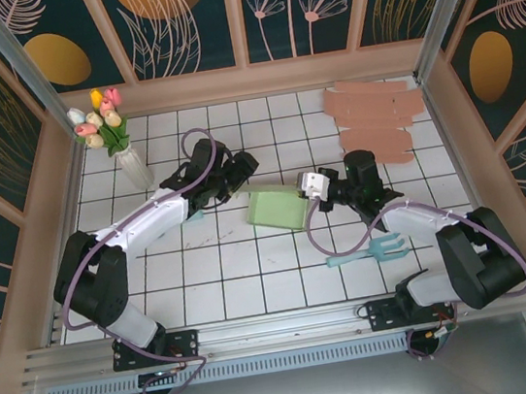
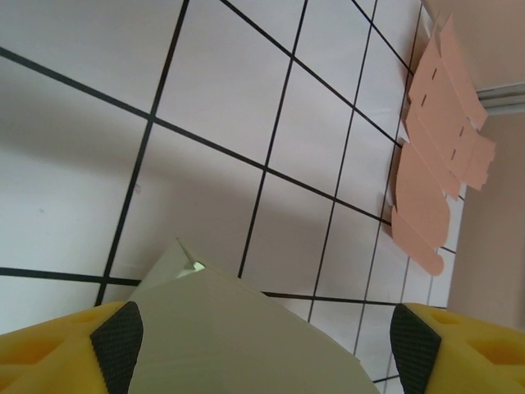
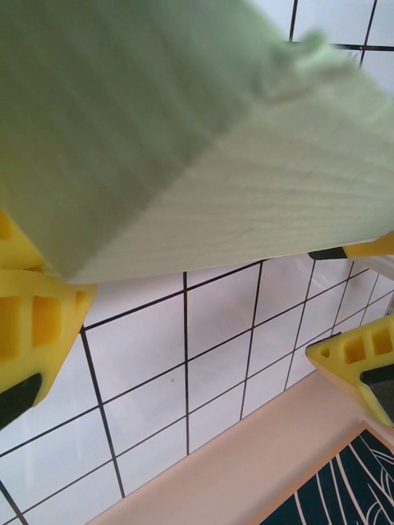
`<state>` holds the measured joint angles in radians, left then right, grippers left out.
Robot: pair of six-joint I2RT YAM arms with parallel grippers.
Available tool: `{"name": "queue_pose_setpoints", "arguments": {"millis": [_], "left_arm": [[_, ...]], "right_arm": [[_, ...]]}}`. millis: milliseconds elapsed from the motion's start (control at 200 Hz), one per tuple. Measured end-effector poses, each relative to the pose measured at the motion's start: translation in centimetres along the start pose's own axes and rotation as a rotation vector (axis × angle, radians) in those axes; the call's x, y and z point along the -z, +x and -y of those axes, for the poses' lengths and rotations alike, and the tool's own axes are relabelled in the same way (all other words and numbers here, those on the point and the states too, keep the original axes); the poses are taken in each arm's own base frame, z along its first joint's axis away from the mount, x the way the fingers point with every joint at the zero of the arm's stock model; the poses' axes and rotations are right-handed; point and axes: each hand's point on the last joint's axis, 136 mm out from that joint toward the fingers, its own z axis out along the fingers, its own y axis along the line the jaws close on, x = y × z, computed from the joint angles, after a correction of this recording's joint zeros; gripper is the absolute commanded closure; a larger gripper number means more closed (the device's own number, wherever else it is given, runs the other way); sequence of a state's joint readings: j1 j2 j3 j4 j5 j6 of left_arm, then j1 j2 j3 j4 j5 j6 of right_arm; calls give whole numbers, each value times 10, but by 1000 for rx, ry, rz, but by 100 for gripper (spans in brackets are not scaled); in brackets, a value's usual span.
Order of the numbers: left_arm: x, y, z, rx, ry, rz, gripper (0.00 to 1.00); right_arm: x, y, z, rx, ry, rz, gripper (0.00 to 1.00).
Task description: Fold the paper box
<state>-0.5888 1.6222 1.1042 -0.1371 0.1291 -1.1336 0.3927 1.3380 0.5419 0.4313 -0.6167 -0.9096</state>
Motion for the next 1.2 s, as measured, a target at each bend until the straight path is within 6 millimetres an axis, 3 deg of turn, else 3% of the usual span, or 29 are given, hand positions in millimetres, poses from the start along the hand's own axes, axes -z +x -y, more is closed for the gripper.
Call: {"name": "queue_pose_setpoints", "arguments": {"millis": [370,666,956,1046,1131,1196], "left_arm": [[6,36,-1,68,29,-83,19],[7,36,-2,63,23,-79,21],[36,-18,19,-139,-37,153,15],[41,-42,8,-148,-49,182,15],[42,-68,-20,-125,-93,212,15],[40,-74,-36,-114,-123,213,14]], "right_arm": [[-9,13,-7,26,2,-70,100],[-11,15,-13,41,-9,-96,100],[-10,11,-12,50,-1,-96,100],[-9,11,-12,49,-3,-97,100],[-9,12,-14,48,-8,-101,100],[-9,12,-14,48,-9,-101,100]]}}
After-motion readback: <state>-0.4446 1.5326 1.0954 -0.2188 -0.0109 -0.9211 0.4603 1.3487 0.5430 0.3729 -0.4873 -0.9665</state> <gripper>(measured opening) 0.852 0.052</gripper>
